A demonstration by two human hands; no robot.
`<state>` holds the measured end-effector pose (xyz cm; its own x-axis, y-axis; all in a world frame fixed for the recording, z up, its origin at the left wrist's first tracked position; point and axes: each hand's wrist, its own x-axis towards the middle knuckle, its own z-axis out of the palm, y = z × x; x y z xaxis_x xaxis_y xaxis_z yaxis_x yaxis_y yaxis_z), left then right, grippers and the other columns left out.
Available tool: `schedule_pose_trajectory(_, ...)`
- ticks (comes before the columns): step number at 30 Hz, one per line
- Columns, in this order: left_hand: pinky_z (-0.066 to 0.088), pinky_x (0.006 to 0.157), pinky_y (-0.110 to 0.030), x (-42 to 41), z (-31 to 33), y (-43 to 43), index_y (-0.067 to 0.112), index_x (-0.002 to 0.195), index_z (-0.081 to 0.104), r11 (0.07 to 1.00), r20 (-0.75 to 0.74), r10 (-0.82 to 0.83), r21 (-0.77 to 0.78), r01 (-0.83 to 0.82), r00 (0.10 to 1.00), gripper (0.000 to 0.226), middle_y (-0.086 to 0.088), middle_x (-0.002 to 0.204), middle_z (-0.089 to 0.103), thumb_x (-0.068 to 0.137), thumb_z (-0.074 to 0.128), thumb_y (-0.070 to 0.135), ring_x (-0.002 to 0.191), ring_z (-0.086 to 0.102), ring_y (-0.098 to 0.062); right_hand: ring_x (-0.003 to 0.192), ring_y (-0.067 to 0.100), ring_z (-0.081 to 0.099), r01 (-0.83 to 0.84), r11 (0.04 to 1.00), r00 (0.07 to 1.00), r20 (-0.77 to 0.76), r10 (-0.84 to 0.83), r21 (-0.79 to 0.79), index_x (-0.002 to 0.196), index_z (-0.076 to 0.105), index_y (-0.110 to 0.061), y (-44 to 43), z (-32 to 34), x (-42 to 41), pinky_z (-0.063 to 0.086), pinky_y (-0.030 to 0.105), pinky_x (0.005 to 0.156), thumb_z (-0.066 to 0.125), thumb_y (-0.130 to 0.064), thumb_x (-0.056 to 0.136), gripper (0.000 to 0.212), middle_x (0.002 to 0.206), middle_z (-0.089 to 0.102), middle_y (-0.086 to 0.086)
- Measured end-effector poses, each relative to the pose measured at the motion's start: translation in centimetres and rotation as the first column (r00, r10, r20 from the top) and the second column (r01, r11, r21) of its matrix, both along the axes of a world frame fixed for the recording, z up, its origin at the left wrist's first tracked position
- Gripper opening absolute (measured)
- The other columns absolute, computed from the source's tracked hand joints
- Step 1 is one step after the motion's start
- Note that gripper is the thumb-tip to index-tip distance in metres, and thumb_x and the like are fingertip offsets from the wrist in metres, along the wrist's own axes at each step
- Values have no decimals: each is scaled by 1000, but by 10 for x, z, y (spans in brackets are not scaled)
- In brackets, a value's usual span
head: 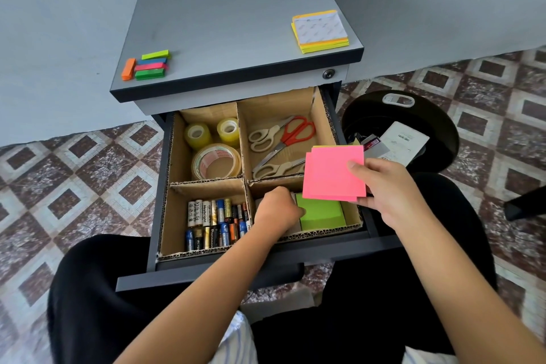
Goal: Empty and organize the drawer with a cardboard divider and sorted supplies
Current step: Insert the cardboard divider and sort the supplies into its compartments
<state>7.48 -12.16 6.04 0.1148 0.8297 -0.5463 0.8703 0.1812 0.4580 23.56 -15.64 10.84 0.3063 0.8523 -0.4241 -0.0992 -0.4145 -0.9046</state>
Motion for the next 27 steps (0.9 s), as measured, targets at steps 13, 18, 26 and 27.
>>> schedule_pose_trajectory(13,58,65,-29,-17,35,-11,8,93,60,778,696,627,-584,-233,351,19,-10,88,65,99,43,13,78,63,-19,87,20,62,-102,994,995,-6,102,-27,106,62,-10,-5,0,-3,57,39,66,54,-11,94,15,95,63,5)
schedule_pose_trajectory(18,58,67,-32,-20,27,-15,3,90,58,821,602,568,-463,-335,561,13,-15,98,63,96,47,6,88,64,-24,85,17,60,-51,999,993,106,52,-10,103,60,-11,-3,-1,-1,57,34,66,53,-14,95,12,93,61,3)
schedule_pose_trajectory(26,58,69,-33,-5,12,-14,9,74,48,855,502,518,-307,-417,693,20,-23,105,63,89,60,3,94,65,-32,83,15,59,40,999,998,54,-41,18,94,61,-10,-1,1,4,55,32,63,53,-14,94,8,89,62,4)
schedule_pose_trajectory(27,58,72,-36,-4,11,-13,10,72,48,871,478,491,-285,-400,728,22,-23,102,65,87,63,5,91,66,-32,82,15,59,43,999,998,48,-44,20,91,61,-11,-2,1,3,55,32,63,53,-13,94,8,89,62,4)
